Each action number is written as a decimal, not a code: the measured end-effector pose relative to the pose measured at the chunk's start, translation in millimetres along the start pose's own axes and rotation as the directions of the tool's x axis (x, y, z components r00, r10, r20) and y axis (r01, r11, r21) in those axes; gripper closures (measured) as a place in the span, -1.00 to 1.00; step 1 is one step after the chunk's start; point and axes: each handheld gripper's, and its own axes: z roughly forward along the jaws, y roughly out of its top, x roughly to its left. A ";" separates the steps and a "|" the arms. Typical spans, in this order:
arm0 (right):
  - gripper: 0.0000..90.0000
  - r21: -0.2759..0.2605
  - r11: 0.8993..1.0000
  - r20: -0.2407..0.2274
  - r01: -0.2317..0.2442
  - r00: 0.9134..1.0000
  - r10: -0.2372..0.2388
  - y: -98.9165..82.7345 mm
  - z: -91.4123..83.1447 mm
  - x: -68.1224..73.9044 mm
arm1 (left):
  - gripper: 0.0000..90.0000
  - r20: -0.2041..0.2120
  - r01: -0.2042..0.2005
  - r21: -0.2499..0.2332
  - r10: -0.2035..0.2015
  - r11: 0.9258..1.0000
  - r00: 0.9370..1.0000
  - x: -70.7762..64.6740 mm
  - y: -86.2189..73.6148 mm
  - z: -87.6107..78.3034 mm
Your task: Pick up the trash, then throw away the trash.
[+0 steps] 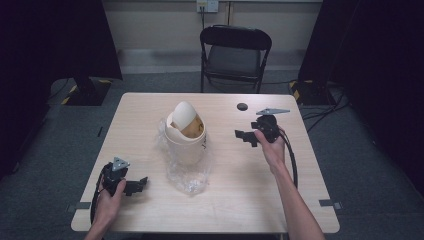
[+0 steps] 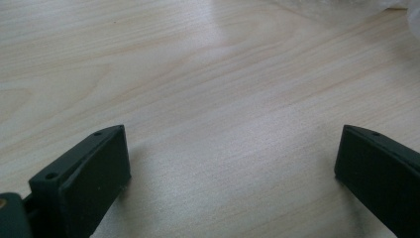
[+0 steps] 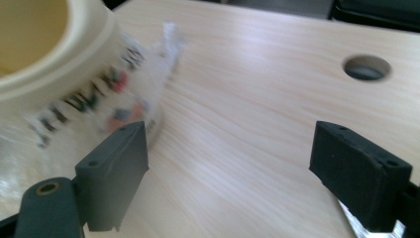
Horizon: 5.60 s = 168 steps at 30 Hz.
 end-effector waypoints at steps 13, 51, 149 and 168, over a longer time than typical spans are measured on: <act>-0.65 0.107 0.990 0.111 -0.093 0.990 0.081 -46.4 -8.0 -61.3 | -1.00 0.000 0.000 0.000 0.000 1.000 1.000 0.0 0.0 0.0; -0.26 0.172 0.985 0.228 0.034 0.971 -0.073 -65.9 26.8 -74.6 | -1.00 0.001 -0.001 0.001 0.001 1.000 1.000 0.1 0.0 0.0; -0.24 -0.061 0.980 -0.186 0.191 0.962 -0.199 22.4 -3.8 77.0 | -1.00 0.002 -0.001 0.001 0.001 1.000 1.000 0.2 0.0 0.0; -0.24 -0.015 0.967 -0.232 0.254 0.940 -0.251 33.4 19.5 102.6 | -1.00 0.002 -0.001 0.000 0.001 1.000 1.000 0.2 0.0 0.0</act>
